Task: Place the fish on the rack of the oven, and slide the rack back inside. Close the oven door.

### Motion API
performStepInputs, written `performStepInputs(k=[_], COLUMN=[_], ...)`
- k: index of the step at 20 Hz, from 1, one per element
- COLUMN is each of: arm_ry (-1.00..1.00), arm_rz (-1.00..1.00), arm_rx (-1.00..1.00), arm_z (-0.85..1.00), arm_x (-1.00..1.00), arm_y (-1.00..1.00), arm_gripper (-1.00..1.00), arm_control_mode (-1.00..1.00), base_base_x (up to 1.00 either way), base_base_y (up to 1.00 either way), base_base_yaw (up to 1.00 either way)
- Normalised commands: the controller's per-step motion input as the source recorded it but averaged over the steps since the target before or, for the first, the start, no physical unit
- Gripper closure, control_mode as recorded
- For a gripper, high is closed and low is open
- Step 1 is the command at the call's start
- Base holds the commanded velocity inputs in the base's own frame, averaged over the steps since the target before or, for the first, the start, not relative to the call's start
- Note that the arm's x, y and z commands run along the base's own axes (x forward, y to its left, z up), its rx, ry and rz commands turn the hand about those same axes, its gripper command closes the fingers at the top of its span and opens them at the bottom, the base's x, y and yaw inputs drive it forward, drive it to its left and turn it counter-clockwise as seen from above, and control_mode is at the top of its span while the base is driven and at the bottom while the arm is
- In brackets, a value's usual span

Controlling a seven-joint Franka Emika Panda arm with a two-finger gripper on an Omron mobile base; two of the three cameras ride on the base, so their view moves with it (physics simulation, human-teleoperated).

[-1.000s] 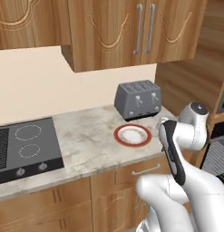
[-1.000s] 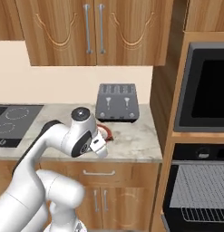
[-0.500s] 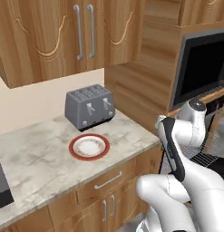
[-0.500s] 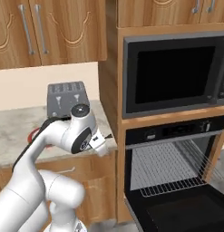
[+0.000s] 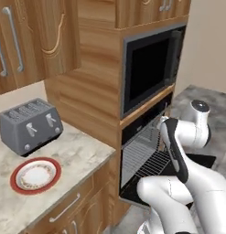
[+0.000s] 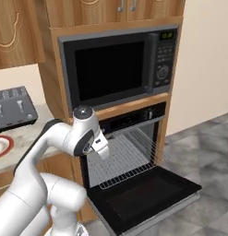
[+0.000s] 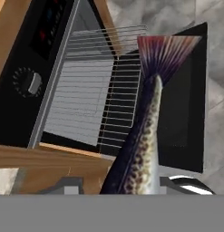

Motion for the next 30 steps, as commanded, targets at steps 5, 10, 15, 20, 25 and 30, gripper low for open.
performStepInputs(k=[5, 10, 15, 20, 25, 30], arm_ry=[0.0, 0.0, 0.0, 0.0, 0.0, 0.0], arm_rz=[0.0, 0.0, 0.0, 0.0, 0.0, -0.01], arm_rx=[0.0, 0.0, 0.0, 0.0, 0.0, 0.0], arm_z=[0.0, 0.0, 0.0, 0.0, 0.0, 0.0], arm_x=[0.0, 0.0, 0.0, 0.0, 0.0, 0.02], arm_y=[0.0, 0.0, 0.0, 0.0, 0.0, -0.05], arm_gripper=[1.0, 1.0, 1.0, 1.0, 1.0, 1.0], arm_control_mode=[1.0, 1.0, 1.0, 1.0, 1.0, -1.0], base_base_x=[0.09, 0.17, 0.28, 0.42, 0.51, 0.08], base_base_y=[-0.03, 0.0, 0.05, 0.36, 0.51, 0.0], base_base_yaw=[-0.41, -0.4, -0.38, -0.36, -0.27, -0.05])
